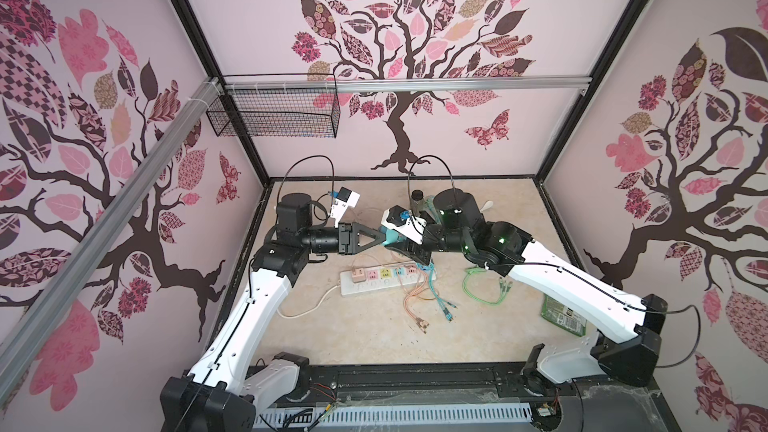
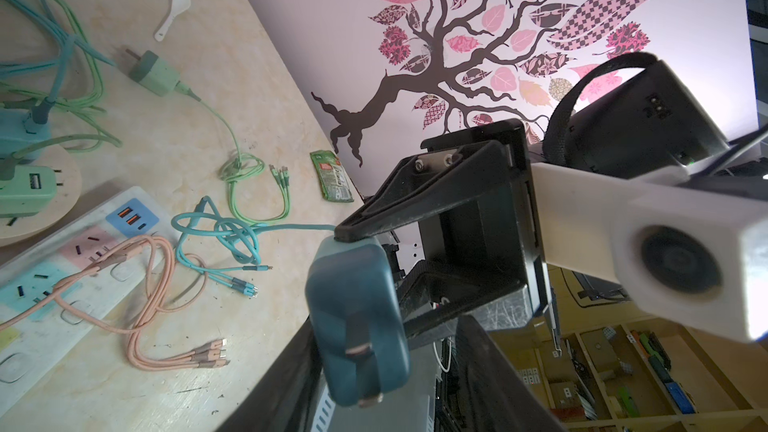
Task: Insert the plug
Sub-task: 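Carry the teal cube toward the left gripper while the left gripper rises to meet it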
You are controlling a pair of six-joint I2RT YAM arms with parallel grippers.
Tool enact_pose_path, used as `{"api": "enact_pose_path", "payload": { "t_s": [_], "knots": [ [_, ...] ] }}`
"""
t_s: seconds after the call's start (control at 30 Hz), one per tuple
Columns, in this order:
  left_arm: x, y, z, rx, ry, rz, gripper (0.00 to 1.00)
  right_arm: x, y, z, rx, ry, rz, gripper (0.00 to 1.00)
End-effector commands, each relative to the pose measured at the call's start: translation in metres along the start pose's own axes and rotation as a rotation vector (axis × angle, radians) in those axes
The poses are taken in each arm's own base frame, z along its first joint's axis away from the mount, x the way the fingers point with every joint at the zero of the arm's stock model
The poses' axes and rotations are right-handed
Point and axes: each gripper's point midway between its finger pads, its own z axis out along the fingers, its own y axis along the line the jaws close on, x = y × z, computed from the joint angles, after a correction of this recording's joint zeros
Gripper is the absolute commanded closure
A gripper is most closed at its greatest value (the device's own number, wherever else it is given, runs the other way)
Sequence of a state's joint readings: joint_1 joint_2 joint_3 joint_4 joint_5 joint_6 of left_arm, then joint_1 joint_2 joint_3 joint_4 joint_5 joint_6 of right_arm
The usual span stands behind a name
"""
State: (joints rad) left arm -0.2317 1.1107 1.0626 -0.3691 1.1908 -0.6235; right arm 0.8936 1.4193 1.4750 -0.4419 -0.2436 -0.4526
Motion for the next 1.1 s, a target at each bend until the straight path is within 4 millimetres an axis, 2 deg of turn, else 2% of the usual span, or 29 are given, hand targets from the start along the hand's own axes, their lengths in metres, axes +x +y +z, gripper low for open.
{"api": "enact_pose_path", "payload": {
  "t_s": [0.0, 0.2, 0.37, 0.43, 0.6, 0.77, 0.9, 0.97, 1.07],
  "knots": [
    [-0.004, -0.014, 0.0, 0.028, 0.009, 0.055, 0.48, -0.015, -0.001, -0.001, 0.006, -0.023, -0.03, 0.63],
    [-0.002, -0.012, 0.0, 0.032, 0.023, 0.039, 0.58, -0.016, 0.002, 0.001, 0.006, -0.02, -0.038, 0.63],
    [-0.001, -0.012, 0.0, 0.03, 0.022, 0.042, 0.75, -0.015, 0.001, 0.0, 0.017, -0.017, -0.037, 0.61],
    [-0.002, -0.011, 0.0, 0.025, 0.018, 0.047, 0.84, -0.014, 0.001, 0.0, 0.021, -0.022, -0.028, 0.58],
    [-0.005, -0.007, 0.001, 0.014, 0.008, 0.064, 0.92, -0.015, 0.001, -0.008, 0.044, -0.059, 0.027, 0.45],
    [-0.013, -0.01, -0.001, -0.011, -0.041, 0.147, 0.97, -0.02, -0.013, -0.036, 0.085, -0.16, 0.197, 0.39],
    [-0.026, -0.014, -0.004, -0.039, -0.107, 0.233, 1.0, -0.027, -0.031, -0.076, 0.024, -0.339, 0.411, 0.36],
    [-0.032, -0.016, -0.006, -0.046, -0.146, 0.273, 1.0, -0.031, -0.03, -0.091, -0.03, -0.409, 0.47, 0.34],
    [-0.039, -0.02, -0.008, -0.038, -0.197, 0.323, 1.0, -0.038, -0.018, -0.099, -0.119, -0.468, 0.521, 0.34]
  ]
}}
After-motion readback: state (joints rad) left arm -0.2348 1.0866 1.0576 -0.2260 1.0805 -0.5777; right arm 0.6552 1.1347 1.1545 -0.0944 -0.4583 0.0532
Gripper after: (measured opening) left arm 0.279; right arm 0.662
